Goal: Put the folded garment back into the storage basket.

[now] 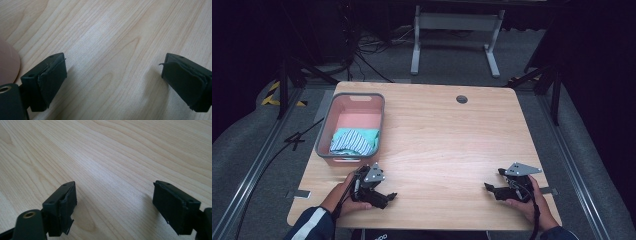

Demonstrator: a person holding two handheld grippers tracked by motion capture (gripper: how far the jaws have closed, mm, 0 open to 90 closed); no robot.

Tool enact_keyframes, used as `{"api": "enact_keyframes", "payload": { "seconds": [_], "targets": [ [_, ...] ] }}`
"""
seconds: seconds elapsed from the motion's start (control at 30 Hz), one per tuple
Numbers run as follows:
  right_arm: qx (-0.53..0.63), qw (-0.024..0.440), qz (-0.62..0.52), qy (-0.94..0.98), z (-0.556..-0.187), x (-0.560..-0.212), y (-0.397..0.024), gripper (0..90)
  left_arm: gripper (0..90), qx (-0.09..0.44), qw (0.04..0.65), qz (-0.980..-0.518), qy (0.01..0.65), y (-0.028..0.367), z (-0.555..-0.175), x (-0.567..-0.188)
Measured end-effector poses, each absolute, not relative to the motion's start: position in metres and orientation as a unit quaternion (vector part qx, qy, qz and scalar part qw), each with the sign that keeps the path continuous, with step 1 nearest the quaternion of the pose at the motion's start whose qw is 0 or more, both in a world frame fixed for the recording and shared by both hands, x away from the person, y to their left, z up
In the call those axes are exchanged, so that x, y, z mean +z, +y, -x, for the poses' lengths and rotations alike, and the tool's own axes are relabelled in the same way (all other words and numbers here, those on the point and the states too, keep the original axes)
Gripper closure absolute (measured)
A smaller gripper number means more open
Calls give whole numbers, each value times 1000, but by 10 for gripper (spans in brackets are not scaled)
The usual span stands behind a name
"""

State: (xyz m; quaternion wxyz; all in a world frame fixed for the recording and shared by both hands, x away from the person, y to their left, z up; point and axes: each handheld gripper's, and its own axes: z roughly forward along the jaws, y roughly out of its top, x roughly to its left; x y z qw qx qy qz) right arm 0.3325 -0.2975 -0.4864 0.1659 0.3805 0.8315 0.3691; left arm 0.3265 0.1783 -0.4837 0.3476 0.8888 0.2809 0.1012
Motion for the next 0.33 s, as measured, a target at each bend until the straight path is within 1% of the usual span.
{"api": "enact_keyframes", "payload": {
  "seconds": [0.33],
  "targets": [
    [369, 166, -380, 832, -332, -486, -297, 197, 42, 99, 344, -891, 280, 177, -329, -484]
  ]
}}
